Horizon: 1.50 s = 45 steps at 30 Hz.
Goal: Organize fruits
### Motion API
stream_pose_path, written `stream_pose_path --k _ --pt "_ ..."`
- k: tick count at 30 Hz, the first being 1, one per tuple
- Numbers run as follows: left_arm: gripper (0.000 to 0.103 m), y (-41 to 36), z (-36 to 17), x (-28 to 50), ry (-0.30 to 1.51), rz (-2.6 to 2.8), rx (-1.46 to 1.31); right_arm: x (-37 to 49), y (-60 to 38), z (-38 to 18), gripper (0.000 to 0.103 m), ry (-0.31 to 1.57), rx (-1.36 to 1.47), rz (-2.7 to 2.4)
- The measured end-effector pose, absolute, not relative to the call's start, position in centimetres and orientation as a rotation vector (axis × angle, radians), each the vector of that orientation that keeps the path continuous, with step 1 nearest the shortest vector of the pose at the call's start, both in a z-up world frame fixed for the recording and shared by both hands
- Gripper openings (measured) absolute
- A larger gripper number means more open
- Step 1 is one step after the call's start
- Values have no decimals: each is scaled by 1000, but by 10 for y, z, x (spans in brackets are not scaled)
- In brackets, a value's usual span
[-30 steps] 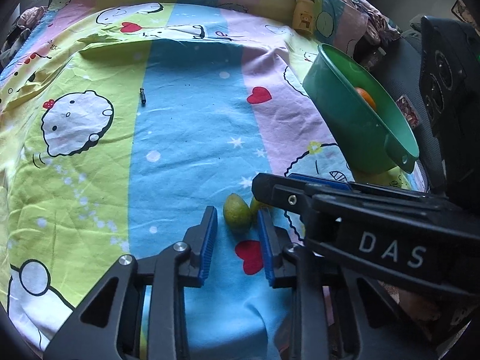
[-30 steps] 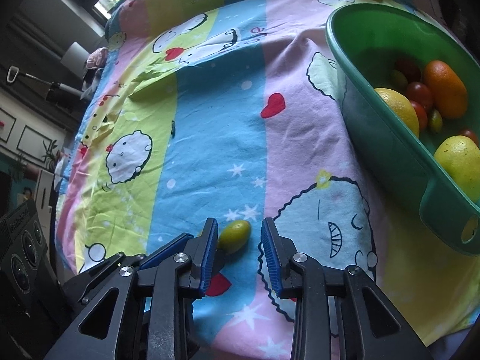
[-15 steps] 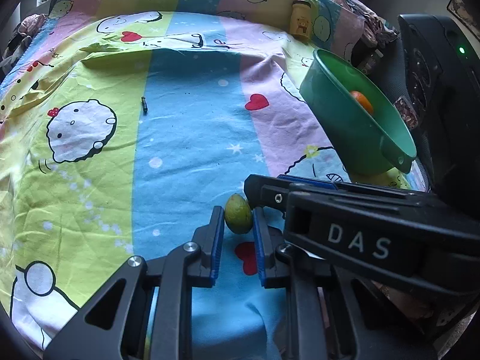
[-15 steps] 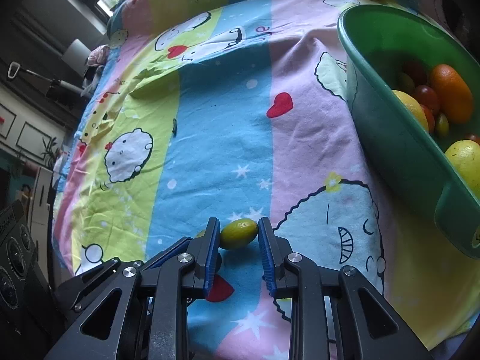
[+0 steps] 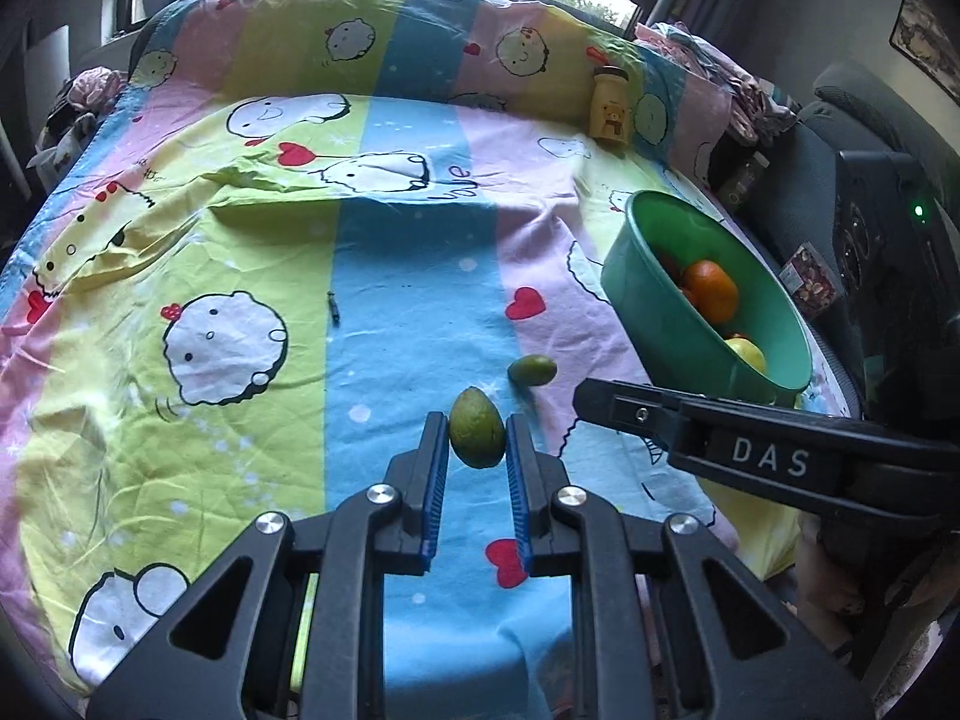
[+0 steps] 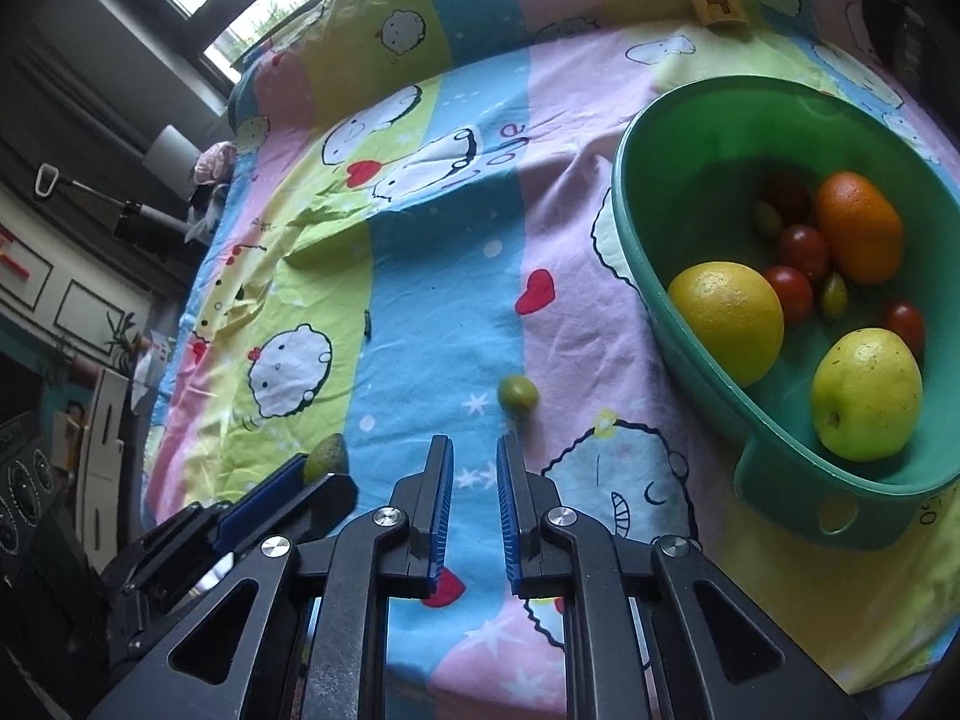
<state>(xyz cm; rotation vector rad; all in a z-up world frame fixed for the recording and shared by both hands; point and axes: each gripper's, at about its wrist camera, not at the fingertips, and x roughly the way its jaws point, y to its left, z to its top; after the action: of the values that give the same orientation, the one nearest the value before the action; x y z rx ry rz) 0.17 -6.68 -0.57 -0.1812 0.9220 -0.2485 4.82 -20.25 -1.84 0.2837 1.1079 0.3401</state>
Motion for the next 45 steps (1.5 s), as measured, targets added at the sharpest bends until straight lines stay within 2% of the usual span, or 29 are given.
stream_pose_path --k 2,4,6,7,17,20,22,29,37,45 --pt "19 -60 -7 1 924 -233 -192 53 -197 -23 22 1109 246 314" --pt "19 -52 -7 -1 926 -228 -216 60 -191 -29 40 1115 220 287" --pt "19 -48 -7 -4 925 -225 -225 67 -188 -32 49 1113 203 260" --pt "19 -46 -7 -4 925 -223 -229 70 -187 -32 49 1104 203 255" --pt "19 -36 -9 -3 933 -248 -271 92 -178 -50 47 1142 164 210" --pt "19 -37 -10 -2 934 -249 -268 92 -171 -52 34 1150 158 249" --pt "19 -37 -11 -2 935 -251 -272 93 -167 -55 21 1143 137 245" --pt "19 -56 7 4 901 -300 -249 86 -180 -40 21 1098 171 229" --pt "19 -124 57 29 769 -443 -193 51 -258 31 21 858 311 181" --pt "19 -194 71 61 730 -547 -141 51 -335 36 21 798 446 33"
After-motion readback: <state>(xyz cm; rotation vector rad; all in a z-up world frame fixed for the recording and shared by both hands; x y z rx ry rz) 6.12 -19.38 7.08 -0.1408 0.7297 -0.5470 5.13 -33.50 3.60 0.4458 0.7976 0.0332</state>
